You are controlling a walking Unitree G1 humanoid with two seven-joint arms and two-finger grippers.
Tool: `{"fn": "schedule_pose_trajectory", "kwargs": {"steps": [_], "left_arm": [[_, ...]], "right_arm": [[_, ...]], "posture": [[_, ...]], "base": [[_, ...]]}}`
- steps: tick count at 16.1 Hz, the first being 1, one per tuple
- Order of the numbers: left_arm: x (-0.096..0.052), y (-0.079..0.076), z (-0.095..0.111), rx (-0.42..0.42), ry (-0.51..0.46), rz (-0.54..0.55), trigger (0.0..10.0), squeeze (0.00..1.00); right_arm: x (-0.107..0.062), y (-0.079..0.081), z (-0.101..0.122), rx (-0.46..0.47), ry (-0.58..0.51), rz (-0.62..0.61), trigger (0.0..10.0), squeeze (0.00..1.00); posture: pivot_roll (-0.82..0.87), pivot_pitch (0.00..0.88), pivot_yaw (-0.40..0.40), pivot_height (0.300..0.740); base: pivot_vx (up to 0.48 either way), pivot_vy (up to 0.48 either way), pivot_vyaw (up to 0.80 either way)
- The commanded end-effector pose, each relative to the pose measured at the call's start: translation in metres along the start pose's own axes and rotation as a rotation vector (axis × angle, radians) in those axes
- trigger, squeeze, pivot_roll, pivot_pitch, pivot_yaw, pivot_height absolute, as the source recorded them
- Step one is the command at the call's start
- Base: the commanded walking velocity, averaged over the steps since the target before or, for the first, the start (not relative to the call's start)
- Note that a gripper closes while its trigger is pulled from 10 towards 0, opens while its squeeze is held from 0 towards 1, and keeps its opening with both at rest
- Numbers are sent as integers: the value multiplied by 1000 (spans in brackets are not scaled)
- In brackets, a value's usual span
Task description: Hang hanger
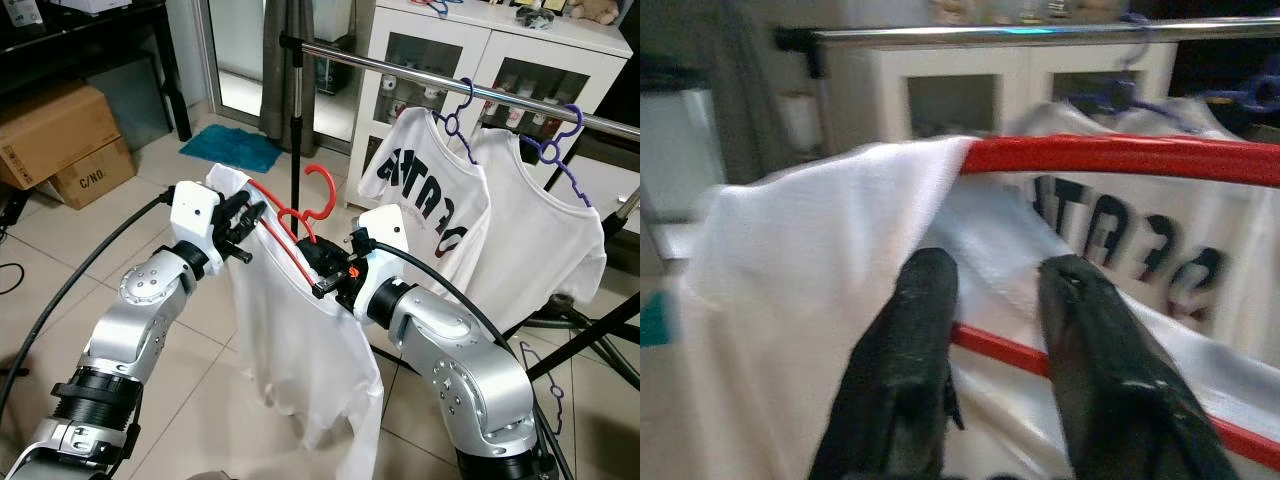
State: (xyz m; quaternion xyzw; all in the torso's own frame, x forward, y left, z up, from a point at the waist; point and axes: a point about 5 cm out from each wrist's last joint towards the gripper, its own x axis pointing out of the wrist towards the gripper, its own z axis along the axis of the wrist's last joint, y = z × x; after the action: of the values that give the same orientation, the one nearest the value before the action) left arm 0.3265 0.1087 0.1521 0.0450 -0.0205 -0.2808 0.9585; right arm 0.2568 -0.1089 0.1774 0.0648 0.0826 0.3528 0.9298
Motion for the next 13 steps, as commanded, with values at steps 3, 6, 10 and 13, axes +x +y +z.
{"fn": "schedule_pose_trajectory", "kwargs": {"steps": [3,6,10,13], "left_arm": [[-4,-12,-1,-3,10,-112,10000,1000],[-6,-4,7,9,-52,-30,10000,1000],[-7,9,11,37,-76,76,10000,0],[-4,12,5,33,-31,84,10000,0]], "right_arm": [[1,0,9,-17,-41,7,0,0],[1,1,9,-16,-41,10,0,0],[2,1,9,-16,-36,17,0,0],[2,1,9,-18,-35,20,0,0]], "posture": [[48,0,-14,740],[50,0,-15,740],[52,0,-18,740],[51,0,-21,740]], "base": [[0,0,0],[0,0,0],[0,0,0],[0,0,0]]}}
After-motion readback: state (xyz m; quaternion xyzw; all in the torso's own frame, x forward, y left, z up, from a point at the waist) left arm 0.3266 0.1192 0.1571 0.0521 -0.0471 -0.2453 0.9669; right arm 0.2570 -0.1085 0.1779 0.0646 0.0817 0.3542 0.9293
